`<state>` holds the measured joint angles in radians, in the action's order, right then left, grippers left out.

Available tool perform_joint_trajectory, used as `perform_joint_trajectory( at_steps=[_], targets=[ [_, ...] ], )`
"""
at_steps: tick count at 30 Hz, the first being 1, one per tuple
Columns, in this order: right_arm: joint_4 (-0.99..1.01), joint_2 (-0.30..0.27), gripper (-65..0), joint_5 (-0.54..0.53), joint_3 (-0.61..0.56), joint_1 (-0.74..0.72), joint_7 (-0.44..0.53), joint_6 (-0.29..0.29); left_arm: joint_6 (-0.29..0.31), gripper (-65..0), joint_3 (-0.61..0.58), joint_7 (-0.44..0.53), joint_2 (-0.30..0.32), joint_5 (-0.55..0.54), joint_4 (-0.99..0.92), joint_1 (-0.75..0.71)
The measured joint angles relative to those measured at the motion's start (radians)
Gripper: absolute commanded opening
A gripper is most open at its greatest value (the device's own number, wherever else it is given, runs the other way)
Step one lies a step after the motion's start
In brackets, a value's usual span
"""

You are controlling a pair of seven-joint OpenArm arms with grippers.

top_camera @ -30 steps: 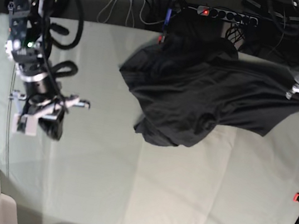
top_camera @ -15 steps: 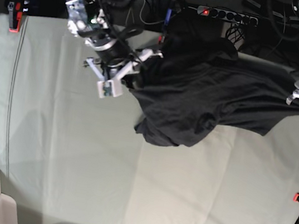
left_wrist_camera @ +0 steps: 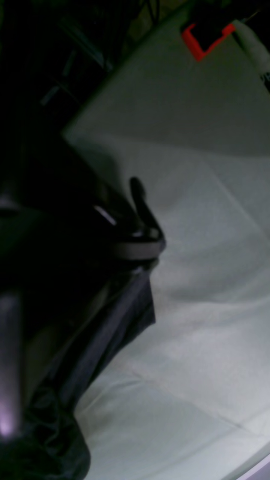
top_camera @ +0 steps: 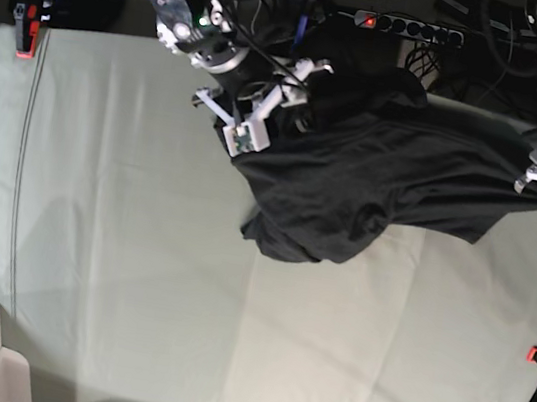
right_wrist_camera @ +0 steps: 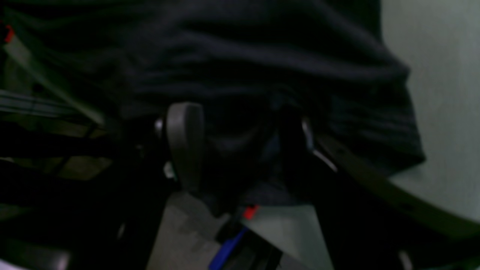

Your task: Layout the t-shirt on the table in an organized manner, then fold the t-shirt properly

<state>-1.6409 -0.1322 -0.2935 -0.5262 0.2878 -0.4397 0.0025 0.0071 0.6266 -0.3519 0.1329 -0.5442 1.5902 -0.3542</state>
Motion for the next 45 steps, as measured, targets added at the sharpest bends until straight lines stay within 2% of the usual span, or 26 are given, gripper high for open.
perform_joint_trajectory(
  at_steps=[4, 10, 21, 23, 25, 28, 30, 34, 38, 42, 45],
  targets=[
    [0.033, 0.0, -31.9, 0.0, 0.0, -0.005, -0.006, 0.0, 0.0, -64.8, 0.0, 0.0, 0.0, 0.0, 0.0, 0.006],
    [0.032, 0.031, -31.8, 0.001, -0.025, -0.042, -0.007, 0.0, 0.0, -64.8, 0.0, 0.001, 0.0, 0.0, 0.0, 0.006],
    [0.053, 0.039, -32.4, -0.001, -0.053, -0.123, -0.005, 0.0, 0.0, -64.8, 0.0, 0.0, 0.001, 0.0, 0.002, 0.006],
    [0.087, 0.039, -34.8, -0.001, -0.054, -0.144, -0.001, 0.001, 0.0, -64.8, 0.001, 0.0, 0.0, 0.0, 0.002, 0.005],
    [0.117, 0.042, -40.0, 0.0, -0.054, -0.154, -0.004, -0.001, 0.0, -64.8, 0.001, 0.0, 0.0, 0.0, 0.002, 0.006],
    [0.144, 0.055, -53.5, -0.002, -0.054, -0.155, -0.004, 0.0, 0.0, -64.8, 0.001, 0.0, 0.0, 0.0, 0.002, 0.005],
    [0.144, 0.058, -64.9, -0.002, -0.054, -0.156, -0.004, 0.0, 0.0, -64.8, 0.001, 0.0, 0.0, 0.0, 0.002, 0.005],
    [0.089, 0.048, -65.0, 0.001, -0.05, -0.152, -0.013, 0.0, 0.0, -64.8, 0.002, -0.002, 0.0, 0.0, 0.01, 0.005],
    [-0.044, -0.006, -65.0, 0.0, -0.04, -0.132, -0.009, -0.002, -0.001, -64.8, 0.002, -0.003, 0.001, 0.0, 0.073, 0.005],
    [-0.176, -0.042, -65.0, -0.002, 0.054, -0.097, -0.024, 0.001, -0.002, -64.8, 0.002, -0.006, 0.002, 0.0, 0.156, 0.006],
    [-0.267, -0.041, -65.0, -0.005, 0.163, -0.089, -0.018, 0.001, -0.003, -64.8, 0.002, -0.014, 0.001, 0.0, 0.206, 0.049]
  ],
)
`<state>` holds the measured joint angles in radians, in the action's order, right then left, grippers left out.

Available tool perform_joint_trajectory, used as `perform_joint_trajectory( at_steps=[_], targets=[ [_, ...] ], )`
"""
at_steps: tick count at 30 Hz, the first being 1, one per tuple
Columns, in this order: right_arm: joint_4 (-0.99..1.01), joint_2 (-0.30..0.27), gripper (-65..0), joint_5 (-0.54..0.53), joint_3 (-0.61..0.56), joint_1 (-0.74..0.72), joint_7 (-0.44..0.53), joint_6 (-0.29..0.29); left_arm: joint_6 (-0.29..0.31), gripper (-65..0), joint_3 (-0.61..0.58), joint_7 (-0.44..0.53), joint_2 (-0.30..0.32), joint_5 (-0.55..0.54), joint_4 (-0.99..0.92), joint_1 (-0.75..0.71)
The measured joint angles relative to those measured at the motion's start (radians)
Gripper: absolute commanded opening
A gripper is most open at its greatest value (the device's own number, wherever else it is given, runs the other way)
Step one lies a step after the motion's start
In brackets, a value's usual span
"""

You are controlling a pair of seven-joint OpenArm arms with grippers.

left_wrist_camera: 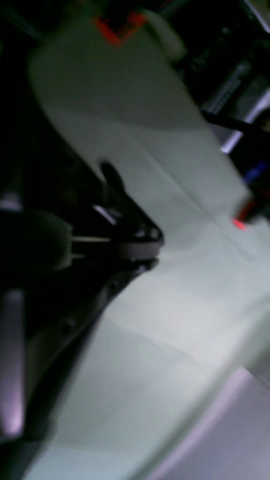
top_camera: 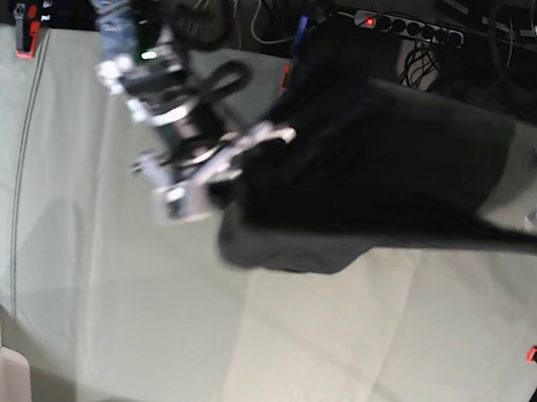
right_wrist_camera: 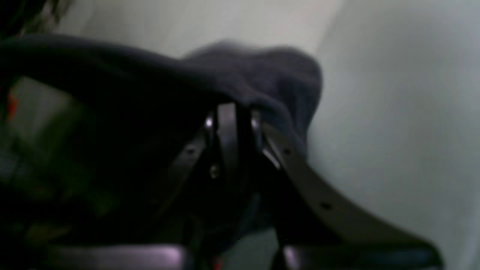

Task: Layout the t-shirt on the table in an organized manner, then fold the t-shirt properly
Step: 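Lift the t-shirt with both grippers and stretch it apart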

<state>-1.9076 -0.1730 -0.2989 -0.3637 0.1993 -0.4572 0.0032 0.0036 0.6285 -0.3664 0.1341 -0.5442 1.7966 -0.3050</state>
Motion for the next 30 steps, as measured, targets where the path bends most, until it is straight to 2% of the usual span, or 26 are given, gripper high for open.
perform_joint_trajectory(
  at_steps=[3, 6, 10, 15, 17, 20, 25, 30],
  targets=[
    [-0.05, 0.002, -65.0, 0.0, 0.068, -0.01, 0.006, 0.0, 0.011, -64.8, -0.005, 0.006, 0.005, -0.007, 0.047, 0.056],
    [-0.045, 0.002, -65.0, -0.002, 0.087, -0.026, -0.006, 0.0, 0.007, -64.8, -0.012, -0.013, 0.019, -0.005, 0.057, 0.115],
    [-0.029, -0.009, -65.0, -0.002, 0.086, -0.059, -0.005, 0.0, 0.004, -64.8, -0.03, -0.18, 0.018, 0.0, 0.061, 0.249],
    [-0.015, -0.047, -65.0, -0.004, 0.081, -0.107, 0.0, 0.0, -0.001, -64.8, -0.029, -0.308, 0.013, 0.006, 0.067, 0.36],
    [0.013, -0.057, -65.0, 0.003, 0.084, -0.112, 0.006, 0.0, -0.001, -64.8, -0.055, -0.316, 0.015, 0.01, 0.056, 0.379],
    [0.039, -0.049, -65.0, 0.002, 0.084, -0.083, 0.01, 0.0, 0.004, -64.8, -0.075, -0.317, 0.012, 0.001, 0.031, 0.375],
    [0.124, 0.036, -65.0, -0.002, 0.084, -0.03, 0.013, 0.0, -0.003, -64.8, -0.071, -0.327, 0.011, 0.004, -0.033, 0.304],
    [0.216, 0.059, -65.0, 0.005, 0.067, 0.023, 0.014, 0.0, 0.0, -64.8, -0.067, -0.312, 0.013, 0.0, -0.042, 0.214]
  ],
)
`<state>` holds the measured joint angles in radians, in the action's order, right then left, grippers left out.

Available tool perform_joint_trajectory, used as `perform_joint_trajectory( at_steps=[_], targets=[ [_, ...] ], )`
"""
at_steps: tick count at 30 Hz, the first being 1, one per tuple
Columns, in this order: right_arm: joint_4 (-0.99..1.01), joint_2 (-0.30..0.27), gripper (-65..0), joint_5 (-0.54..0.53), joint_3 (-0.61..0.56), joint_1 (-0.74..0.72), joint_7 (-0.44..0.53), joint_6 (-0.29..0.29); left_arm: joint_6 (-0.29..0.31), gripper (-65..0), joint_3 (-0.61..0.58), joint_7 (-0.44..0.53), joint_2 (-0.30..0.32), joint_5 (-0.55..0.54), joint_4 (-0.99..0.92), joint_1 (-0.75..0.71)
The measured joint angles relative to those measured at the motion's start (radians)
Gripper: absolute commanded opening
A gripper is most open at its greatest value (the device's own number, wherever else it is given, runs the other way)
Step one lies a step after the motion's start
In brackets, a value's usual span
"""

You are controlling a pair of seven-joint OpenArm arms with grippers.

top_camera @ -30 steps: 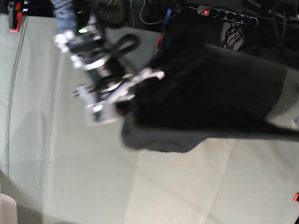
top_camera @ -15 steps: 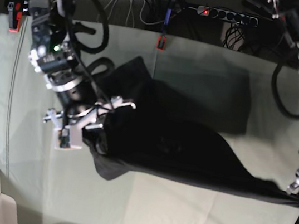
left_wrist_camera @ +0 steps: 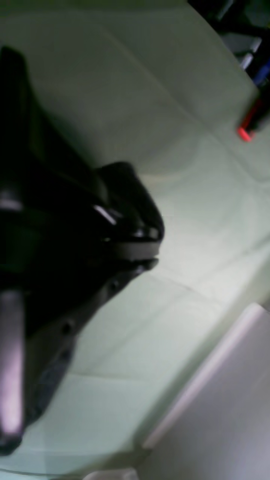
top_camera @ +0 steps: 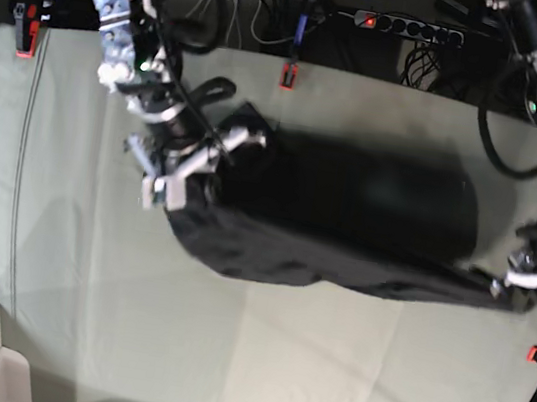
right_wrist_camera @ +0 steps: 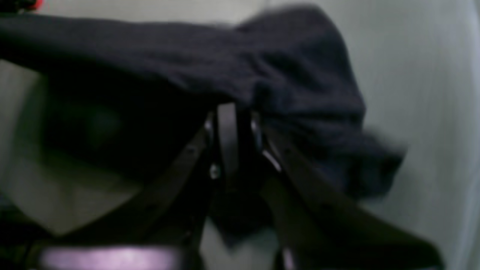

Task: Layout the t-shirt on the table in an organized manner, then fold the t-shirt properly
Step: 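Lift the t-shirt with both grippers and stretch it apart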

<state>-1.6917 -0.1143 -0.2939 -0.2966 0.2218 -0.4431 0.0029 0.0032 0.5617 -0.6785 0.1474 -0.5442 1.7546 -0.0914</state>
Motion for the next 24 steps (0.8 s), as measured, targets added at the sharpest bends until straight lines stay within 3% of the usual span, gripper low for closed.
perform_joint_trajectory(
  at_steps=[6, 16, 24],
  targets=[
    [0.029, -0.056, -64.4, -0.001, -0.108, 0.003, -0.005, 0.002, 0.0, -64.8, 0.0, -0.001, -0.002, 0.002, -0.006, -0.067],
    [0.031, -0.048, -45.5, -0.002, -0.129, 0.061, 0.008, 0.003, 0.0, -64.8, 0.001, -0.013, 0.008, 0.001, -0.006, -0.08],
    [0.019, -0.048, -40.9, 0.0, -0.131, 0.122, 0.0, 0.003, 0.002, -64.8, 0.008, 0.002, 0.036, -0.001, -0.005, -0.1]
  ],
)
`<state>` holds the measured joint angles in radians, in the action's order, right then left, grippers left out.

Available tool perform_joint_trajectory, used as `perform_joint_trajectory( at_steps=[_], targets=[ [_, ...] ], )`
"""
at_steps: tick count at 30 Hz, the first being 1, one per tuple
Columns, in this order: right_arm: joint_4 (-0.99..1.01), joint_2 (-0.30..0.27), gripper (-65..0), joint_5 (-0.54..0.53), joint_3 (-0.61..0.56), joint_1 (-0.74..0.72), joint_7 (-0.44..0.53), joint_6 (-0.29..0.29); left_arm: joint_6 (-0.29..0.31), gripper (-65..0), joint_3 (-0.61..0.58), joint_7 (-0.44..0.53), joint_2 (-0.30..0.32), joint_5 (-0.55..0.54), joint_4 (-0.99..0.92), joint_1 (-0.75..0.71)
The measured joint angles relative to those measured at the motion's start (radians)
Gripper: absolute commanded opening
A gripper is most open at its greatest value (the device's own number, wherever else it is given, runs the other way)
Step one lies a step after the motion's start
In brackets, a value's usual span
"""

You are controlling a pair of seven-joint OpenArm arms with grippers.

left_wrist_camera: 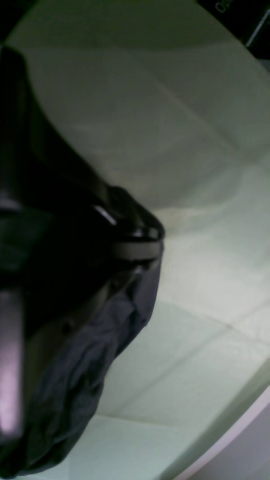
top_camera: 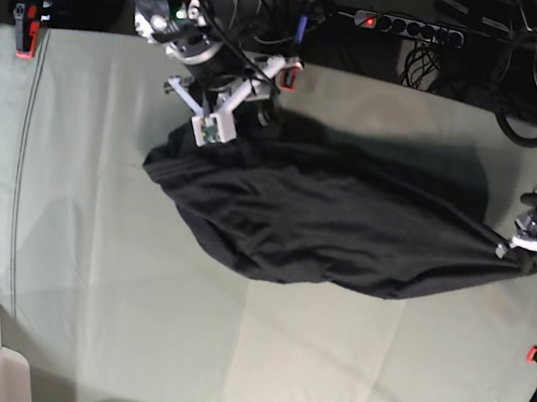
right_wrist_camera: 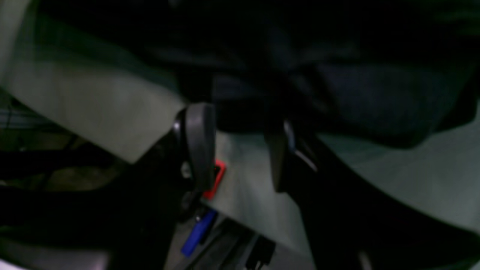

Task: Layout the t-shirt on the table in an organized manner, then fold the t-shirt properly
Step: 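Lift the t-shirt with both grippers and stretch it apart, then regrasp the t-shirt edge with the right gripper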

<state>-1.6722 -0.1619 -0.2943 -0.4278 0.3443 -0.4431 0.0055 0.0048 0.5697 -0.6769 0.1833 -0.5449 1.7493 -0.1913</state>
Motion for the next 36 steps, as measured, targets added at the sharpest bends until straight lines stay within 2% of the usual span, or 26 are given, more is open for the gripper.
perform_joint_trajectory(
  at_steps=[5, 11, 17, 27, 31, 36],
  targets=[
    [-0.066, -0.04, -40.8, 0.002, 0.035, 0.003, 0.004, -0.001, -0.005, -64.8, 0.068, -0.004, -0.036, 0.009, 0.0, -0.076],
    [-0.109, -0.075, -37.3, 0.001, 0.108, 0.005, 0.003, 0.0, 0.0, -64.8, 0.068, -0.001, -0.037, 0.001, 0.002, -0.1],
    [-0.108, -0.082, -34.9, 0.001, 0.221, 0.0, -0.001, 0.001, -0.001, -64.8, 0.07, -0.002, -0.051, 0.0, 0.0, -0.109],
    [-0.098, -0.072, -32.1, -0.001, 0.229, -0.032, 0.005, 0.002, -0.001, -64.8, 0.07, -0.004, -0.05, 0.001, 0.0, -0.107],
    [-0.026, -0.021, -32.0, -0.003, 0.232, -0.039, -0.008, 0.002, -0.001, -64.8, 0.07, -0.004, -0.051, 0.002, 0.0, -0.106],
    [0.013, -0.009, -31.9, 0.001, 0.23, -0.062, -0.007, 0.002, -0.001, -64.8, 0.07, -0.003, -0.051, 0.002, 0.0, -0.104]
  ],
)
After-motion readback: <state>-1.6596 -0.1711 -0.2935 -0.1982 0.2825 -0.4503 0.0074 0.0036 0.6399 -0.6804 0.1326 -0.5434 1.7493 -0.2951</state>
